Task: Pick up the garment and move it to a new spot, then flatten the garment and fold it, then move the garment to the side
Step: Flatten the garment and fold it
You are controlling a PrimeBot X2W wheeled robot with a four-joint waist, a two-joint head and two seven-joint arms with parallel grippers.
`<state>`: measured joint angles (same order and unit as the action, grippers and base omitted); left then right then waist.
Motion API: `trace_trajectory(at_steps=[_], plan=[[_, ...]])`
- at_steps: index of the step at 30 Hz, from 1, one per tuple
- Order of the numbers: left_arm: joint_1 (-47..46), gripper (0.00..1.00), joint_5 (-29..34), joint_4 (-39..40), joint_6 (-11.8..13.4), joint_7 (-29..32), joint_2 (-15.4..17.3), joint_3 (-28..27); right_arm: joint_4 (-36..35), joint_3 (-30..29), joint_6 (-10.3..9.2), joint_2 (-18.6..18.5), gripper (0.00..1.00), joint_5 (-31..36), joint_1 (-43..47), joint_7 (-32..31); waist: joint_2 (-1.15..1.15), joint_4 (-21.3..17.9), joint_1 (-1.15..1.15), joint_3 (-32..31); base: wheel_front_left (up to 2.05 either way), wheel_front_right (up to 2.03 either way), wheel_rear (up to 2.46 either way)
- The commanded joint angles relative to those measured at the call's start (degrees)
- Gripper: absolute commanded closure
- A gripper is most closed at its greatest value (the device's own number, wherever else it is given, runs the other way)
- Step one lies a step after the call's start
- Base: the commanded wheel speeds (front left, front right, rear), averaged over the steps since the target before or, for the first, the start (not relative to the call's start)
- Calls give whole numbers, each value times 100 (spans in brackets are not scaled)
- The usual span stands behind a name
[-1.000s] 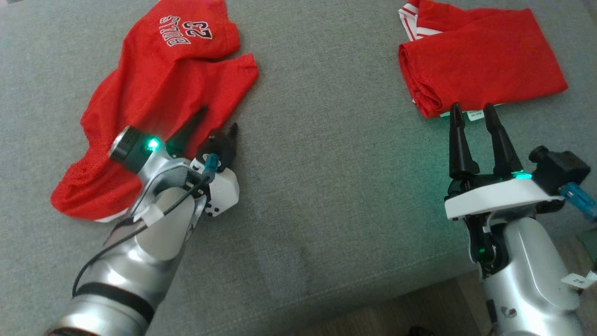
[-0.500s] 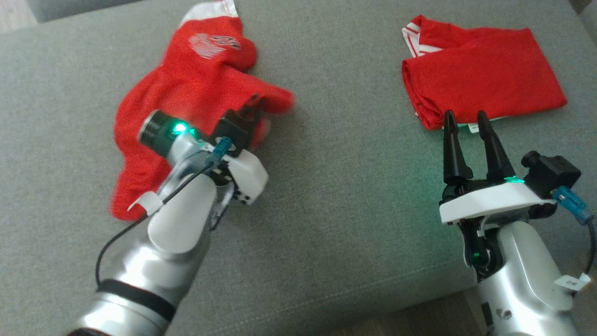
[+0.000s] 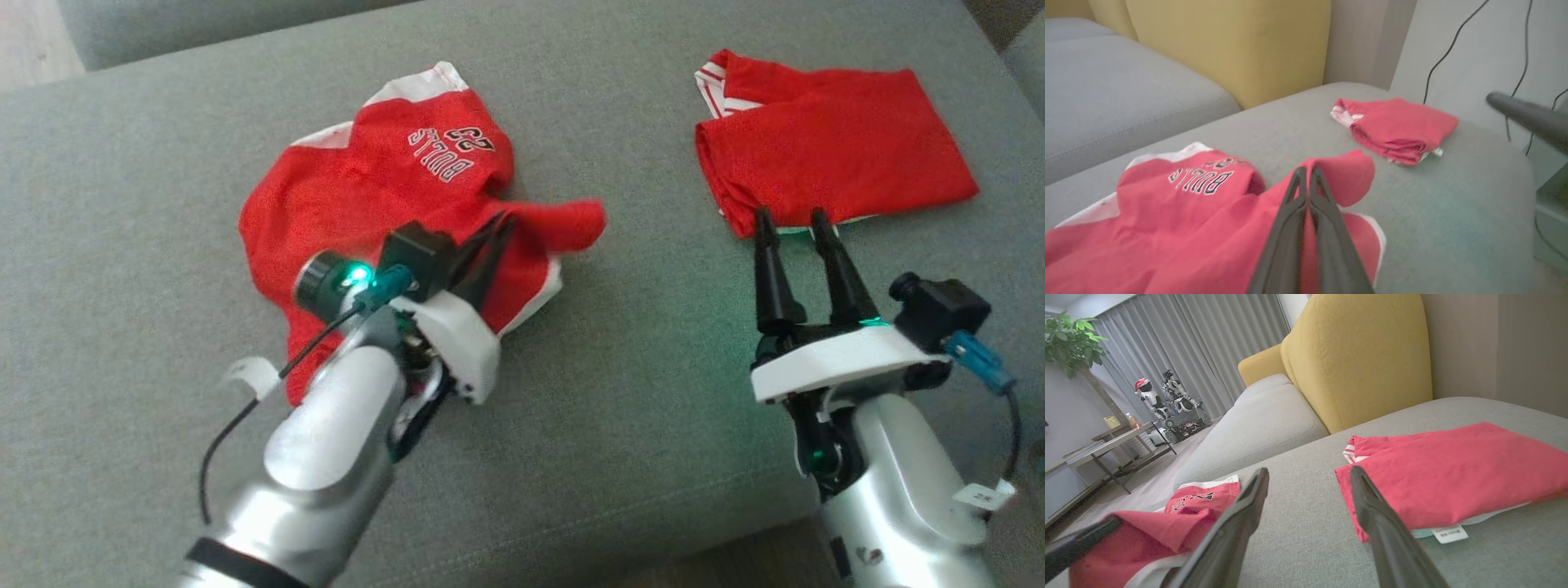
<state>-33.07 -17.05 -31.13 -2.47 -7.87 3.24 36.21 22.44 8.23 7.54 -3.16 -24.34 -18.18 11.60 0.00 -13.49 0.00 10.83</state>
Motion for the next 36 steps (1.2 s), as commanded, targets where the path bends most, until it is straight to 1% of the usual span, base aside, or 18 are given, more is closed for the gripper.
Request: trace_trajectory(at_steps=[1, 3, 5, 8, 14, 17, 18, 19, 20, 21, 26, 29, 32, 36], plan=[[-296, 100, 132, 41, 48, 9, 204, -145, -152, 175, -5, 27, 0, -61, -169, 43, 0, -52, 0, 64, 0, 0, 0], [-405, 100, 214, -238, 117, 5, 292, -150, -140, 251, -5, 28, 0, -94, -210, 48, 0, -102, 0, 129, 0, 0, 0], [-586, 100, 428, -572, 228, -1, 434, -81, -117, 331, -5, 28, 0, -118, -250, 49, 0, -167, 0, 195, 0, 0, 0], [-855, 100, 569, -1049, 377, -66, 524, -84, -94, 433, -5, 28, 0, -158, -311, 68, 0, -247, 0, 300, 0, 0, 0], [-1345, 100, 694, -1788, 569, -333, 544, -101, -41, 567, -5, 28, 0, -239, -412, 131, 0, -288, 0, 476, 0, 0, 0], [-1491, 100, 766, -2118, 583, -410, 502, -21, -7, 633, -5, 28, 0, -261, -464, 156, 0, -262, 0, 538, 0, 0, 0], [-1516, 92, 789, -2206, 521, -437, 460, 41, 1, 649, -5, 28, 0, -264, -481, 164, 0, -243, 0, 555, 0, 0, 0], [-1519, 69, 793, -2279, 429, -467, 407, 102, 11, 668, -5, 28, 0, -270, -496, 171, 0, -222, 0, 563, 0, 0, 0], [-1518, 20, 794, -2351, 370, -492, 359, 150, 23, 677, -5, 28, 0, -272, -508, 177, 0, -193, 0, 569, 0, 0, 0], [-1517, 0, 805, -2420, 323, -514, 316, 202, 38, 684, -5, 28, 0, -270, -519, 183, 0, -163, 0, 570, 0, 0, 0], [-1499, 0, 722, -2516, 210, -648, 150, 280, 103, 692, -5, 28, 0, -245, -551, 203, 0, 25, 0, 513, 0, 0, 0], [-1462, 0, 576, -2350, 246, -695, 95, 174, 138, 619, -5, 28, 0, -191, -534, 210, 0, 186, 0, 430, 0, 0, 0], [-1370, 0, 454, -1969, 336, -708, 95, 6, 148, 527, -5, 28, 0, -107, -499, 193, 0, 383, 0, 336, 0, 0, 0], [-1020, 0, 224, -1189, 423, -711, 236, -384, 123, 373, -5, 25, 0, 45, -400, 123, 0, 669, 0, 184, 0, 0, 0]])
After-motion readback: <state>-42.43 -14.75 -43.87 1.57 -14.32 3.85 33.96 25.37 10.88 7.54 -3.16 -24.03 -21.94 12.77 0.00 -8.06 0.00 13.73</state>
